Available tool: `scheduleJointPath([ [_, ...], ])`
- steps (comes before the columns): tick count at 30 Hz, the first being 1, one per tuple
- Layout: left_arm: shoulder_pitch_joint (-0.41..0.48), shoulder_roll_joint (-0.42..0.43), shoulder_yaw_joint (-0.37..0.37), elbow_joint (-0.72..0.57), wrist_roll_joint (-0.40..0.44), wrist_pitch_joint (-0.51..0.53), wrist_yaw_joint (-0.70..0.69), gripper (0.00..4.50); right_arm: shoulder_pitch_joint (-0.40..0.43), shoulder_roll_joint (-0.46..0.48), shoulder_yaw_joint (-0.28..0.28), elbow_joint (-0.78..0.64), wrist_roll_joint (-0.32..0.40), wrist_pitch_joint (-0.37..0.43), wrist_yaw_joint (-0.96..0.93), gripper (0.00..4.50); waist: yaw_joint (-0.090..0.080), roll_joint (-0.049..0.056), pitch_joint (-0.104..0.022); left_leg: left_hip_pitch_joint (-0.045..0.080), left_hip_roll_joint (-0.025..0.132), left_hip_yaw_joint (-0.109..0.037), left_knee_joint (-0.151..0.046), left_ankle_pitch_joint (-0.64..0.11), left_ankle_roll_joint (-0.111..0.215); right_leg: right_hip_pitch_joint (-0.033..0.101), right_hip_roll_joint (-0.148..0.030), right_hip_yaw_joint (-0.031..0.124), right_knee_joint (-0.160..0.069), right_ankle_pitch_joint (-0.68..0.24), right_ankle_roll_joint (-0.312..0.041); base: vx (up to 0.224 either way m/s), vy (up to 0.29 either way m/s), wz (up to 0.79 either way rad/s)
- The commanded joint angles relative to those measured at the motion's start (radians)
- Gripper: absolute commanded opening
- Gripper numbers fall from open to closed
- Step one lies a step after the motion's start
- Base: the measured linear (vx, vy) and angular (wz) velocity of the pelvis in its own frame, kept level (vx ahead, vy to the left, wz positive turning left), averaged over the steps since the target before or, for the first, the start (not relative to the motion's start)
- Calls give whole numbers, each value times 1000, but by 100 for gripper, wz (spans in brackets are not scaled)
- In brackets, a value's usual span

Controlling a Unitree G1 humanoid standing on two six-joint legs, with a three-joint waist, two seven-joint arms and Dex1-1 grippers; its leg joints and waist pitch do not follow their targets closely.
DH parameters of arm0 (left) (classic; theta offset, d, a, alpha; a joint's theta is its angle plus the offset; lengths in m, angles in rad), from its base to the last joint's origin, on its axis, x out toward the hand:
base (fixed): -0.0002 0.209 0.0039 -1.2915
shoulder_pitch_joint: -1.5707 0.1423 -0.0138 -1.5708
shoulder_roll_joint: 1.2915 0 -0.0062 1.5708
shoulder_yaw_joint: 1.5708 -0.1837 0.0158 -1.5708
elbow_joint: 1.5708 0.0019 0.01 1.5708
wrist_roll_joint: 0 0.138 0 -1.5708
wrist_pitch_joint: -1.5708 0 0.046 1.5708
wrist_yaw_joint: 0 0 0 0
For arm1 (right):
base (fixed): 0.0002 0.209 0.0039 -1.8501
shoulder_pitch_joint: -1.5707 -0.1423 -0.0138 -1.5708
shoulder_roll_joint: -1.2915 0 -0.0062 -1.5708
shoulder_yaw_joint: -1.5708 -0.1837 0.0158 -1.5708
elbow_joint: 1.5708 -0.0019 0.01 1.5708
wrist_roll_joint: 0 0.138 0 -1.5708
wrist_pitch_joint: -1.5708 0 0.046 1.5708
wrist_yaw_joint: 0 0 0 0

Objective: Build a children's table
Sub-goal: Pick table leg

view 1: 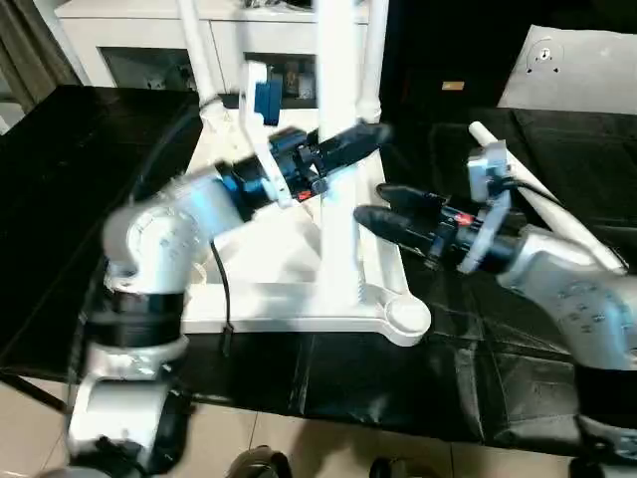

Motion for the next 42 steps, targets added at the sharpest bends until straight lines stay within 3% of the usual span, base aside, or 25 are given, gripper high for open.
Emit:
scheduleJointPath([
  [1,-28,-13,-33,-16,-14,-11,-28,185,0,0,45,-39,13,21,16,348,5,-19,-100,15,58,-23,-61,-49,70,59,-91,56,-71,-292,-149,0,0,0],
  [2,-32,-18,-36,-12,-10,-14,-28,185,11,-2,60,-49,9,25,19,338,5,-15,-99,15,59,-24,-62,-53,63,58,-91,56,-71,-294,-148,0,0,0],
  [4,-36,-29,-39,-1,-6,-27,-38,185,41,-7,102,-55,-17,35,6,333,5,-20,-98,17,59,-24,-64,-71,51,58,-92,57,-76,-316,-143,0,0,0],
  [13,-42,-23,-50,15,4,-50,-82,185,54,3,117,-55,-19,53,-29,257,2,-23,-97,17,55,-24,-65,-91,34,58,-90,54,-84,-379,-104,0,0,0],
  [16,-38,-16,-55,13,6,-50,-90,185,58,5,119,-58,-18,50,-34,242,3,-22,-99,18,58,-26,-65,-86,34,57,-91,55,-80,-357,-112,0,0,0],
  [17,-36,-13,-57,13,8,-52,-91,185,59,5,120,-59,-19,49,-35,218,3,-22,-99,17,58,-26,-65,-85,33,57,-91,55,-79,-350,-116,0,0,0],
  [23,-24,-3,-65,7,26,-54,-75,185,73,12,130,-70,-28,39,-44,199,4,-23,-99,15,57,-25,-65,-83,35,59,-93,56,-78,-342,-123,0,0,0],
  [25,-23,-7,-63,10,38,-58,-54,185,76,19,130,-72,-33,31,-54,198,3,-24,-98,15,58,-25,-65,-85,33,59,-93,56,-78,-347,-121,0,0,0],
  [28,-13,-13,-60,1,65,-75,-8,255,82,46,122,-82,-47,5,-92,197,2,-21,-97,16,60,-26,-66,-94,27,57,-93,56,-81,-356,-117,0,0,0],
  [31,5,-16,-62,-26,87,-91,28,258,88,75,117,-91,-75,-35,-139,196,-3,-20,-97,17,60,-27,-68,-103,17,56,-93,56,-81,-359,-114,0,0,0],
  [32,13,-17,-63,-38,92,-94,38,278,88,91,117,-92,-91,-48,-169,196,-3,-20,-97,17,59,-26,-68,-103,16,55,-92,55,-81,-360,-111,0,0,0],
  [34,49,-21,-86,-84,178,-158,116,294,88,112,130,-88,-141,-84,-220,196,-5,-19,-96,16,60,-28,-69,-106,10,56,-92,56,-81,-357,-107,0,0,0],
  [36,77,-38,-93,-126,230,-202,188,296,89,134,137,-81,-178,-107,-268,196,-7,-15,-96,17,65,-30,-71,-117,3,54,-93,58,-78,-355,-107,0,0,0],
  [37,85,-50,-88,-139,239,-211,216,296,88,143,138,-76,-188,-114,-282,196,-8,-19,-95,17,60,-26,-70,-121,6,55,-91,57,-83,-359,-105,0,0,0],
  [41,126,-100,-96,-189,285,-235,316,296,85,170,145,-64,-216,-134,-323,195,-7,-19,-92,16,58,-27,-71,-128,11,54,-91,57,-87,-383,-95,0,0,0],
  [42,143,-115,-104,-201,303,-246,345,279,84,178,148,-62,-224,-139,-335,195,-10,-19,-91,16,62,-28,-73,-135,10,53,-90,56,-87,-382,-91,0,0,0],
])
